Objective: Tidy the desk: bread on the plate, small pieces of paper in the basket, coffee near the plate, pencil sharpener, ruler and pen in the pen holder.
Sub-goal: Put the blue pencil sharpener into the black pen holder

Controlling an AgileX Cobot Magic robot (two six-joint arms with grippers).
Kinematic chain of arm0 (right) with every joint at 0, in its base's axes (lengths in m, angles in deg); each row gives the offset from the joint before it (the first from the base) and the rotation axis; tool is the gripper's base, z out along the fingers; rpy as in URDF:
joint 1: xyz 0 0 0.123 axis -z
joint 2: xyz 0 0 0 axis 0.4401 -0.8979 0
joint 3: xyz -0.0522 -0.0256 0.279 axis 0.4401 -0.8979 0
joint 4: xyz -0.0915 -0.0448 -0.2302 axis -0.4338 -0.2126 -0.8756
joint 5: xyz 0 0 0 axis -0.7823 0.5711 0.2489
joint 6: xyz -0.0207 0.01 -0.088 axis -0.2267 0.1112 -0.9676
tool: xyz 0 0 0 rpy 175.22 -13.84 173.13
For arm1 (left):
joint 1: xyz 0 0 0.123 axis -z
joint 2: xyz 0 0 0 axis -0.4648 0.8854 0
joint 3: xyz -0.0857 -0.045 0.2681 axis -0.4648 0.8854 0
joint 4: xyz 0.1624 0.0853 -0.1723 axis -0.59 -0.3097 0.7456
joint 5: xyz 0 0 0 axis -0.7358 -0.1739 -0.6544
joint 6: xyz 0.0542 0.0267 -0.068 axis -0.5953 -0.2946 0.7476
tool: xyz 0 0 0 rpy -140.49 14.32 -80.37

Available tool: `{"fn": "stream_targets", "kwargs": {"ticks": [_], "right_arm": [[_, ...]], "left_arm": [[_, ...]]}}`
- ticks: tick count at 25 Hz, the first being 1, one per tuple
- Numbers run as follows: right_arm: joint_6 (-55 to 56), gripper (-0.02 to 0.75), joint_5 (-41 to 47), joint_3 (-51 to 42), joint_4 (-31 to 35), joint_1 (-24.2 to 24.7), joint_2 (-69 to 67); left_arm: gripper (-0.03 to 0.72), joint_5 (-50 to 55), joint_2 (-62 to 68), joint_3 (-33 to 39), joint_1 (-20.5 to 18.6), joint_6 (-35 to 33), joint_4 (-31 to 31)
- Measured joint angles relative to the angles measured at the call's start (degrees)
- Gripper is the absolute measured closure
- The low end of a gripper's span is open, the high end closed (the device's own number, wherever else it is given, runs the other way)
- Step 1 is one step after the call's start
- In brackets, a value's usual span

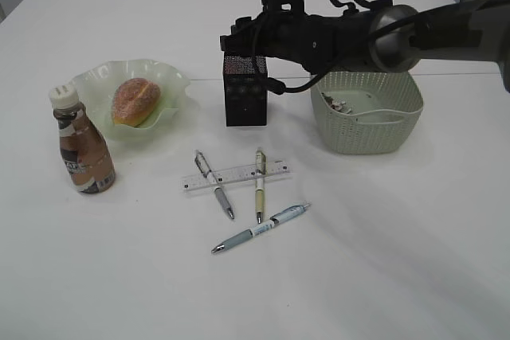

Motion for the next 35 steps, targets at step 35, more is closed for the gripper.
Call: {"fn": "stream_targets", "kwargs": {"ticks": [35], "right_arm": [[0.5, 0.293, 4.8, 0.0, 2.1, 0.0, 0.0]], "left_arm": [[0.347, 0.0, 0.0, 0.0, 0.0, 0.0, 0.0]]}}
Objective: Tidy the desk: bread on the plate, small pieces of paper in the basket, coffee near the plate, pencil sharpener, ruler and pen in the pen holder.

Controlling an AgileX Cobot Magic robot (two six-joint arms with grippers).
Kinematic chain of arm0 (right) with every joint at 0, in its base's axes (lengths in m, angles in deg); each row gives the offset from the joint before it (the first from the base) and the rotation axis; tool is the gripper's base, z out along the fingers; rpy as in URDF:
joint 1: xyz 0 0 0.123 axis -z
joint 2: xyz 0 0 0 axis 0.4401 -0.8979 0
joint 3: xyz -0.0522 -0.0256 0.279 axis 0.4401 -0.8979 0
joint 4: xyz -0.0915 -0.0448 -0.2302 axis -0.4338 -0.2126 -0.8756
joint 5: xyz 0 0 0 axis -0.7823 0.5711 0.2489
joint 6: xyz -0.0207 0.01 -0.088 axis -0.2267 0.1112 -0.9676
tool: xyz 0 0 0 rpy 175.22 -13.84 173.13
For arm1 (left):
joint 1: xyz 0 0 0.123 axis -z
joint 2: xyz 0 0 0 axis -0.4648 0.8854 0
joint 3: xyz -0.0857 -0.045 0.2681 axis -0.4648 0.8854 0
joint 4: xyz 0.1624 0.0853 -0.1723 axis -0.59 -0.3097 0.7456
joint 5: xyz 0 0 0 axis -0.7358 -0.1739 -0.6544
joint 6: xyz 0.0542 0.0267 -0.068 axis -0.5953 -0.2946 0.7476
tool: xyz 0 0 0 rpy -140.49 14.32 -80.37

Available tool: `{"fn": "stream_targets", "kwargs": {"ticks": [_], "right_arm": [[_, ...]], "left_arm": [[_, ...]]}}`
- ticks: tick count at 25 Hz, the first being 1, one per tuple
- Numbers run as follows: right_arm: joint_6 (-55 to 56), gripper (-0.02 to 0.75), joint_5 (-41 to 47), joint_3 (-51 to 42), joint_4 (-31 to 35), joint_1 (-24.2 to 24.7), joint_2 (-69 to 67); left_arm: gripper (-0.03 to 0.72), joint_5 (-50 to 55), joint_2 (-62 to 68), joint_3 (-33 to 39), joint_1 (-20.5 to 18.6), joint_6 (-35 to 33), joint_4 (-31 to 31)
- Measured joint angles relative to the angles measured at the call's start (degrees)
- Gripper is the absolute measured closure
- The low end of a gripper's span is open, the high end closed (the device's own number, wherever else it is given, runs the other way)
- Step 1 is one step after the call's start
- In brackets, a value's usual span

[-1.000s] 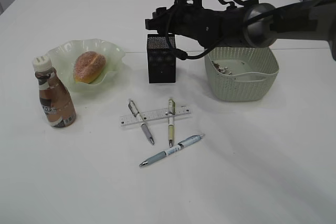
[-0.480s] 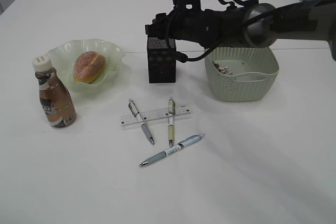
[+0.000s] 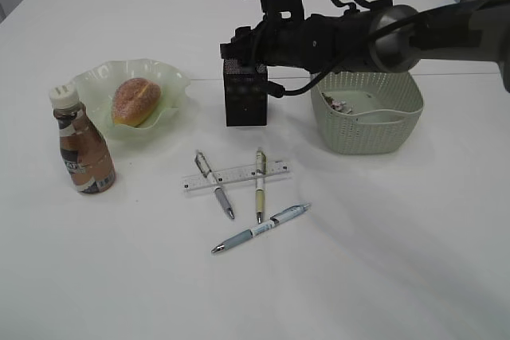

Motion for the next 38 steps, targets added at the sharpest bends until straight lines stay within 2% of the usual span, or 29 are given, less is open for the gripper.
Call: {"fn": "stream_targets", "kwargs": {"ticks": [13, 24, 27, 31, 34, 38], "right_arm": [[0.3, 0.280, 0.9, 0.0, -0.2, 0.0, -1.2], [0.3, 0.281, 13.1, 3.3, -1.4, 0.0, 4.7], [0.3, 0.281, 19.1, 3.3, -2.4, 0.0, 8.7], [0.3, 0.281, 34.0, 3.3, -3.3, 0.0, 13.9], [0.3, 0.281, 43.5, 3.3, -4.4, 0.0, 17.4], [0.3, 0.281, 50.5, 3.3, -5.1, 0.0, 21.7]], "left_arm": [[0.347, 0.0, 0.0, 0.0, 0.0, 0.0, 0.2], [0.347, 0.0, 0.0, 0.0, 0.0, 0.0, -0.3], [0.347, 0.0, 0.0, 0.0, 0.0, 0.0, -0.3], [0.347, 0.0, 0.0, 0.0, 0.0, -0.2, -0.3], [0.347, 0.0, 0.7, 0.0, 0.0, -2.8, -0.3], [0.347, 0.0, 2.4, 0.0, 0.0, -5.6, -0.3]]}}
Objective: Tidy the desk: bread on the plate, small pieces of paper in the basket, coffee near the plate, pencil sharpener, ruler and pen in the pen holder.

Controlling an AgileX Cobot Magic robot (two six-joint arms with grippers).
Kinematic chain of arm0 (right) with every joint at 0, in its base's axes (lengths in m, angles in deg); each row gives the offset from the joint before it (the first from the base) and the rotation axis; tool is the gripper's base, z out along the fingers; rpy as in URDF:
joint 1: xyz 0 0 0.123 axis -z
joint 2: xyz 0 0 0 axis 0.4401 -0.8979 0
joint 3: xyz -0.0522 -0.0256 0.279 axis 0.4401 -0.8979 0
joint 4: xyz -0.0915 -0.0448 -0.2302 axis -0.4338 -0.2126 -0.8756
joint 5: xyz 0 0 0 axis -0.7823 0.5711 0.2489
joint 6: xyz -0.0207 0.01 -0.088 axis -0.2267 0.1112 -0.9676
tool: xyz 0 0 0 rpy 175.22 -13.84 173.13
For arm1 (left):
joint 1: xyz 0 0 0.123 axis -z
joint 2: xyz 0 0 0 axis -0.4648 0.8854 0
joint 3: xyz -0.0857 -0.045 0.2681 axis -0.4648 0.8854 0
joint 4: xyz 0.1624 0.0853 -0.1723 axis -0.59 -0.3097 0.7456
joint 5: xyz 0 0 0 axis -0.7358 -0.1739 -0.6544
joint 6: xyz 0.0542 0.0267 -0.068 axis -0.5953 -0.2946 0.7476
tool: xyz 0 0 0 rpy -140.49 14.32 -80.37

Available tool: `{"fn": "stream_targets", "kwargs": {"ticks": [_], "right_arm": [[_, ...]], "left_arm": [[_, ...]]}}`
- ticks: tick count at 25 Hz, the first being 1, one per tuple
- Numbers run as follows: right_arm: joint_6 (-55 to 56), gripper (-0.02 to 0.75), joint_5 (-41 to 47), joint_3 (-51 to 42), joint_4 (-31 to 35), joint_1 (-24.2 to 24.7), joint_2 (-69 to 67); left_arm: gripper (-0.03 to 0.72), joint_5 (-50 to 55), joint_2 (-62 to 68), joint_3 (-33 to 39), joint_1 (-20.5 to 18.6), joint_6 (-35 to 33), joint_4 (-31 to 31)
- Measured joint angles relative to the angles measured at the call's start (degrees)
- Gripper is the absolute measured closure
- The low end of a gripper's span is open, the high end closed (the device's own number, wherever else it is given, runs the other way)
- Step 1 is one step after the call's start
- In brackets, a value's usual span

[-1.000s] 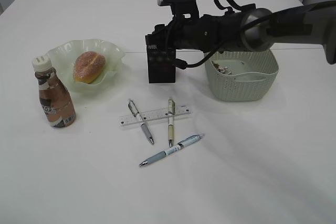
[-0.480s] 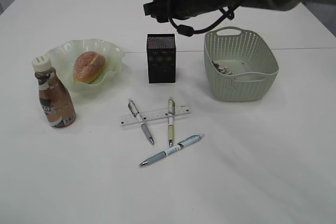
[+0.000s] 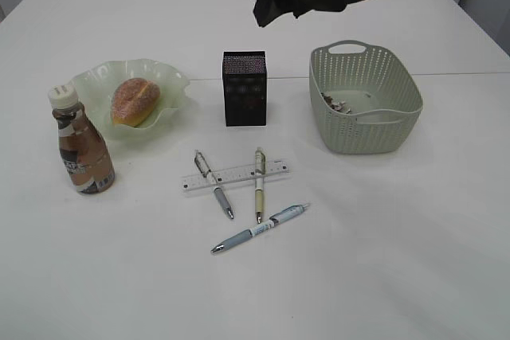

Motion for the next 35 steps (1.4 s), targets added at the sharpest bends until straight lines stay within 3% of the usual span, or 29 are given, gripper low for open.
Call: {"fn": "stream_targets", "kwargs": {"ticks": [9, 17, 21, 25, 35], "right_arm": [[0.0, 0.282, 20.7, 0.3, -1.8, 0.0, 3.1], [7.0, 0.282, 22.2, 0.3, -2.5, 0.0, 4.6], [14.1, 0.282, 22.5, 0.1, -6.9, 0.0, 7.7], [17.8, 0.282, 22.6, -2.9, -11.3, 0.1, 13.5], [20.1, 0.283, 23.0, -21.3, -12.2, 0.1, 29.1]], "left_arm": [[0.347, 0.0, 6.1, -0.9, 0.0, -5.6, 2.4], [0.347, 0.0, 10.3, -7.4, 0.0, -8.2, 2.6], [0.347, 0.0, 12.4, -12.0, 0.3, -8.4, 2.6], [0.347, 0.0, 14.6, -15.4, 3.5, -9.3, 2.2], [0.347, 0.0, 25.4, -21.0, 13.8, -14.0, -6.0]]}}
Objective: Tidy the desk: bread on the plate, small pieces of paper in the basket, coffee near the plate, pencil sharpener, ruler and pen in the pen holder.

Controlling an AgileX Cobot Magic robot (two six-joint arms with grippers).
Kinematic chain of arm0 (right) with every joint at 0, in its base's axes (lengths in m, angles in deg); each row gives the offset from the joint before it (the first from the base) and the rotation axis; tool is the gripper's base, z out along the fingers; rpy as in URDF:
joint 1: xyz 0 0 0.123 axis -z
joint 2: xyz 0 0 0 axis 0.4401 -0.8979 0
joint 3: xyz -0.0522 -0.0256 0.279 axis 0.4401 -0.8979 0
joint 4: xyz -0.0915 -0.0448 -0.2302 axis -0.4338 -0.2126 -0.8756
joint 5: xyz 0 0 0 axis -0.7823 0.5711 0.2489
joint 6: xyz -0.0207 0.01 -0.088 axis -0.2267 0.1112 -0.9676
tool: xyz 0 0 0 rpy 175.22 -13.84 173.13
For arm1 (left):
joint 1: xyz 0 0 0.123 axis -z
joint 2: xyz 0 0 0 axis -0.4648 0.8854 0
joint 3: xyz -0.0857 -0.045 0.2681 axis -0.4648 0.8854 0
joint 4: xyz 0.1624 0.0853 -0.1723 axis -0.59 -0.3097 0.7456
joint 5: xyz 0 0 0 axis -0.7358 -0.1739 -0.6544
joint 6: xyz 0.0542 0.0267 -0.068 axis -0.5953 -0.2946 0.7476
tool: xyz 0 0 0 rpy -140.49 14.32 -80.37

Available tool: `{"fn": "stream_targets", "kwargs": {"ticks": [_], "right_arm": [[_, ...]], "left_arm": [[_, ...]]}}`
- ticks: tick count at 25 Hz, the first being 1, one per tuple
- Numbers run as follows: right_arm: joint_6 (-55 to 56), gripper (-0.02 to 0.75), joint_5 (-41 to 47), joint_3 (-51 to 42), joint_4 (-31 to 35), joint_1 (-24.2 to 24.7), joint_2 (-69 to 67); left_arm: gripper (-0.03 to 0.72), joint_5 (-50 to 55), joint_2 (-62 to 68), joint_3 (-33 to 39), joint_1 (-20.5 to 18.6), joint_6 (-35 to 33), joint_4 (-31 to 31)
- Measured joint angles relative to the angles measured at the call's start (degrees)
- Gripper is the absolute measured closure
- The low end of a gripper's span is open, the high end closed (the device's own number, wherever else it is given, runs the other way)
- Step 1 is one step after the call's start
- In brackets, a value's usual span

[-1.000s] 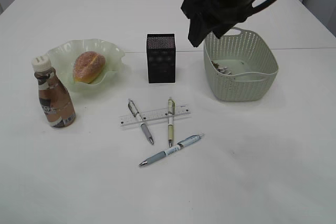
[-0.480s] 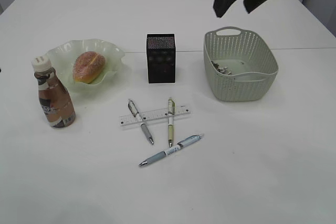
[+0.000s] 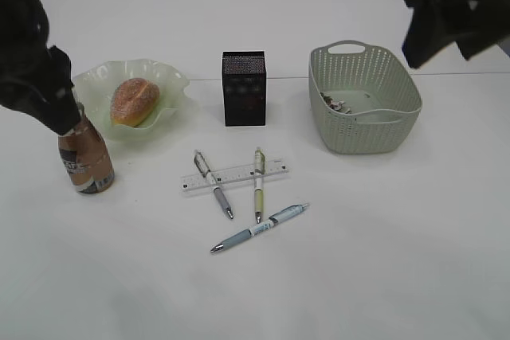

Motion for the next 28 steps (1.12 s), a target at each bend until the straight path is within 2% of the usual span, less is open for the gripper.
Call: {"fn": "stream_targets", "kwargs": {"ticks": [4, 6, 11, 13, 17, 22, 28], "right_arm": [[1.1, 0.283, 0.0, -10.0, -1.3, 0.0, 6.0], [1.7, 0.283, 0.0, -15.1, -1.0, 0.0, 9.0], [2.0, 0.283, 0.0, -27.0, 2.6, 0.0, 17.3], [2.0, 0.283, 0.0, -30.0, 3.6, 0.0, 20.3], [2.1, 0.283, 0.0, -32.3, 4.3, 0.0, 25.7], [2.2, 0.283, 0.0, -32.4, 4.2, 0.0, 28.9], [2.2, 0.283, 0.0, -32.4, 3.5, 0.0, 29.5]], "left_arm": [[0.347, 0.0, 4.8, 0.0, 2.9, -2.0, -8.2], [0.333, -1.5, 6.8, 0.0, 3.9, -2.3, -9.6], [0.197, -10.9, 10.7, 0.0, 6.5, -2.7, -9.8], [0.165, -15.6, 12.5, 0.0, 7.2, -3.8, -9.8], [0.148, -22.0, 17.6, -0.1, 8.0, -6.4, -9.7], [0.148, -21.8, 25.5, -2.2, 8.0, -6.8, -9.6], [0.148, -17.3, 33.9, -15.0, 8.0, -8.6, -9.3]]}}
